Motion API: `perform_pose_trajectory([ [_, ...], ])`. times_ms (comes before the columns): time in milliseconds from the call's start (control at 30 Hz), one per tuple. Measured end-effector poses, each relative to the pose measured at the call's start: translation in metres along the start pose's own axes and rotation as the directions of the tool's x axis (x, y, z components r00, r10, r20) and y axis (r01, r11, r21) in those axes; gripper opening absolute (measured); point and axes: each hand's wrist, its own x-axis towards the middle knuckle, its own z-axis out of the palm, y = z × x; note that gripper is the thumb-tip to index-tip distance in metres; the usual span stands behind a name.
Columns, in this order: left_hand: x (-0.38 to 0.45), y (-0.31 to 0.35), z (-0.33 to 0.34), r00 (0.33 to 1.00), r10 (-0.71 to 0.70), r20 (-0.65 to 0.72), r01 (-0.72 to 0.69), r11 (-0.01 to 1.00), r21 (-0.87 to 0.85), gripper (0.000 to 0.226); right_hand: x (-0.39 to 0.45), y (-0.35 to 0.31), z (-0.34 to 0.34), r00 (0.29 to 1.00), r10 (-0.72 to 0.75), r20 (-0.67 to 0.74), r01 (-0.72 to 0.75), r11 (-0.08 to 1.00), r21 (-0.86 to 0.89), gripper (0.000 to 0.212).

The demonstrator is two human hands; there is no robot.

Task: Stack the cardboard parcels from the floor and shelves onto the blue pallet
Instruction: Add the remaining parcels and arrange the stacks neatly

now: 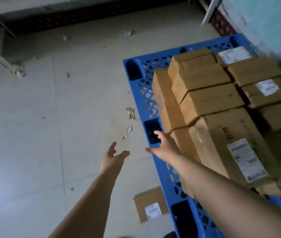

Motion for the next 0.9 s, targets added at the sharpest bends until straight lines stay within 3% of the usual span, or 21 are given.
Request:
perform_pose_trajectory([
  [100, 0.010, -0.100, -0.004, 0.991, -0.127, 0.033, 0.126, 0.991, 0.043, 0.066, -0.007, 0.077, 0.087, 0.977, 0.167, 0.132, -0.153, 0.982, -0.113, 0.087],
  [300, 0.057, -0.279, 0.019, 0.953, -0.289, 0.091, 0.273, 0.949, 0.155, 0.070, 0.000, 0.226, 0.221, 0.930, 0.321, 0.181, -0.284, 0.937, -0.203, 0.090],
  [400, 0.082, -0.346, 0.034, 0.931, -0.351, 0.098, 0.330, 0.926, 0.185, 0.072, 0.011, 0.278, 0.271, 0.924, 0.365, 0.113, -0.318, 0.897, -0.307, 0.101],
  [467, 0.098, -0.380, 0.046, 0.914, -0.391, 0.109, 0.366, 0.910, 0.195, 0.073, 0.018, 0.300, 0.296, 0.907, 0.420, -0.019, -0.411, 0.876, -0.251, 0.105],
  [533, 0.110, -0.402, 0.054, 0.900, -0.422, 0.106, 0.398, 0.897, 0.193, 0.073, 0.020, 0.309, 0.314, 0.865, 0.477, -0.156, -0.495, 0.863, -0.101, 0.108],
  [600, 0.119, -0.417, 0.059, 0.893, -0.435, 0.117, 0.413, 0.894, 0.176, 0.071, 0.018, 0.311, 0.328, 0.851, 0.471, -0.233, -0.498, 0.864, -0.076, 0.111],
  [667, 0.123, -0.420, 0.061, 0.886, -0.449, 0.118, 0.438, 0.892, 0.106, 0.062, 0.013, 0.308, 0.341, 0.897, 0.391, -0.205, -0.426, 0.888, -0.171, 0.109],
  [700, 0.122, -0.419, 0.059, 0.891, -0.440, 0.107, 0.438, 0.898, 0.047, 0.047, 0.009, 0.304, 0.349, 0.931, 0.330, -0.158, -0.360, 0.901, -0.243, 0.107],
  [767, 0.127, -0.415, 0.044, 0.904, -0.428, 0.014, 0.428, 0.902, -0.053, 0.009, 0.006, 0.294, 0.362, 0.974, 0.212, -0.079, -0.226, 0.912, -0.343, 0.101],
  [800, 0.134, -0.416, 0.034, 0.904, -0.424, -0.056, 0.420, 0.904, -0.081, 0.010, 0.010, 0.288, 0.364, 0.982, 0.167, -0.092, -0.189, 0.916, -0.354, 0.096],
  [833, 0.143, -0.417, 0.020, 0.895, -0.434, -0.098, 0.422, 0.898, -0.122, 0.011, 0.019, 0.282, 0.364, 0.977, 0.169, -0.129, -0.202, 0.927, -0.315, 0.093],
  [900, 0.154, -0.412, -0.001, 0.895, -0.432, -0.111, 0.410, 0.895, -0.178, 0.010, 0.041, 0.269, 0.354, 0.935, 0.327, -0.140, -0.339, 0.938, -0.074, 0.094],
])
